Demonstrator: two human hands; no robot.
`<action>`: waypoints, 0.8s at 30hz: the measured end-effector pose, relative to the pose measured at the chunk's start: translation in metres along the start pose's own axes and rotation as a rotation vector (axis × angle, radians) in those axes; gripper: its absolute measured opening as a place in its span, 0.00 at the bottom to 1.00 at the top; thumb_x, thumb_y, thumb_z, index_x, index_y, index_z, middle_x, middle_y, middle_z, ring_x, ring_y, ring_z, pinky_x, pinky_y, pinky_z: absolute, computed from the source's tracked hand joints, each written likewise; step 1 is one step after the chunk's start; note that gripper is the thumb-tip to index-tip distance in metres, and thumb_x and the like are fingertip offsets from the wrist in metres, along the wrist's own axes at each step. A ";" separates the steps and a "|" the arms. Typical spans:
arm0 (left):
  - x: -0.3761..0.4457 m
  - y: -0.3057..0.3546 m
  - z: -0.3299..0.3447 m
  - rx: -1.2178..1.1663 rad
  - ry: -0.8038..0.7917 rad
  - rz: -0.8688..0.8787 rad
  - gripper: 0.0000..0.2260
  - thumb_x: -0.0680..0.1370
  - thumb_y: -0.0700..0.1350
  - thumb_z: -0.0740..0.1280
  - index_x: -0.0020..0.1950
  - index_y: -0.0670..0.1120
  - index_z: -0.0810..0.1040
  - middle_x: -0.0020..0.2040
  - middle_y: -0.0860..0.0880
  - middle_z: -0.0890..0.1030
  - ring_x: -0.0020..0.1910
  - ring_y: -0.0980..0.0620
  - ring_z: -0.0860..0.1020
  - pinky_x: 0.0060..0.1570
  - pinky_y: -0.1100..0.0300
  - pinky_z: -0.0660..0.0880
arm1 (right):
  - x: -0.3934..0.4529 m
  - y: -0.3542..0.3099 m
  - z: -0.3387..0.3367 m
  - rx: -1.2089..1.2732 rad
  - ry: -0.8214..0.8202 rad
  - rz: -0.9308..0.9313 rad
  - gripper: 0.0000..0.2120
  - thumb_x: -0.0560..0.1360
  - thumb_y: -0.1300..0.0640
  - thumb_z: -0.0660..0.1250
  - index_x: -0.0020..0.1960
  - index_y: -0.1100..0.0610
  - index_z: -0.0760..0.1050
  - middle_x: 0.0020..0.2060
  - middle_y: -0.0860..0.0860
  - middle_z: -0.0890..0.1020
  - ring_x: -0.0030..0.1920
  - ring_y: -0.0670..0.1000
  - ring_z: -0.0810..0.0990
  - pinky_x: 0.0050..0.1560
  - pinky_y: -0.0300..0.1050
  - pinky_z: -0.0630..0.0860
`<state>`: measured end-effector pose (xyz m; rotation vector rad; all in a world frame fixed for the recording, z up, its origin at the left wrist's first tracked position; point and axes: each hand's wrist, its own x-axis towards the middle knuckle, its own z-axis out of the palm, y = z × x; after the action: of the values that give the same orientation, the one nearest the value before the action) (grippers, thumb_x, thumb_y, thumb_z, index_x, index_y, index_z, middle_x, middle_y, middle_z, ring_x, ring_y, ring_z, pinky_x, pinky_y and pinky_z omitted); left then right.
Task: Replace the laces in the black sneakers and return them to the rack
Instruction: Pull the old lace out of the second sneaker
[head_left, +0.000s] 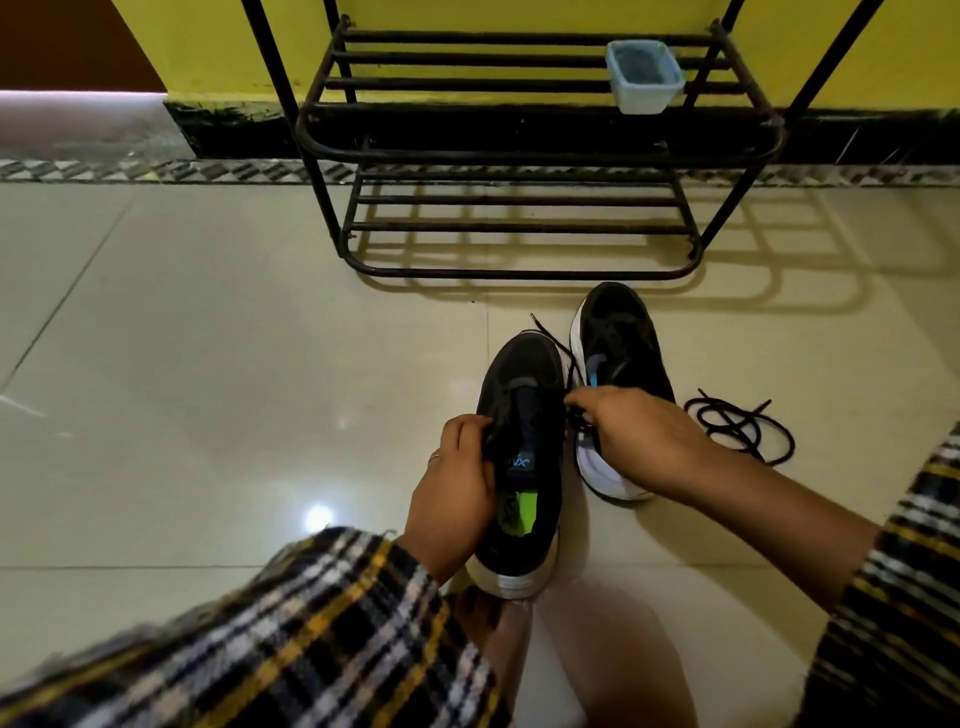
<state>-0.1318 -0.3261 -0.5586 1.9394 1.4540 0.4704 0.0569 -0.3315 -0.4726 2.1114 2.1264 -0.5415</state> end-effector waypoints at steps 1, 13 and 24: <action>0.000 0.000 0.000 -0.003 0.003 0.003 0.15 0.81 0.42 0.56 0.68 0.46 0.66 0.67 0.49 0.66 0.56 0.45 0.75 0.52 0.48 0.76 | -0.001 -0.002 0.004 -0.009 -0.015 -0.014 0.20 0.76 0.66 0.57 0.65 0.53 0.69 0.54 0.55 0.79 0.52 0.58 0.78 0.47 0.51 0.77; 0.000 0.001 -0.001 -0.025 0.014 0.008 0.14 0.80 0.41 0.57 0.66 0.47 0.67 0.65 0.48 0.68 0.55 0.45 0.76 0.51 0.48 0.76 | -0.005 -0.011 0.006 0.224 0.174 0.001 0.11 0.78 0.51 0.61 0.43 0.57 0.75 0.35 0.51 0.79 0.37 0.52 0.77 0.37 0.47 0.72; 0.000 0.000 -0.002 -0.028 0.016 0.029 0.14 0.81 0.41 0.56 0.67 0.48 0.67 0.66 0.51 0.69 0.56 0.47 0.76 0.52 0.50 0.76 | -0.005 -0.016 -0.060 1.158 0.796 -0.225 0.08 0.78 0.59 0.58 0.42 0.53 0.71 0.36 0.45 0.75 0.38 0.48 0.72 0.41 0.40 0.70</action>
<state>-0.1331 -0.3257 -0.5572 1.9412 1.4230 0.5176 0.0526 -0.3175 -0.4122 3.0268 2.9159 -1.4338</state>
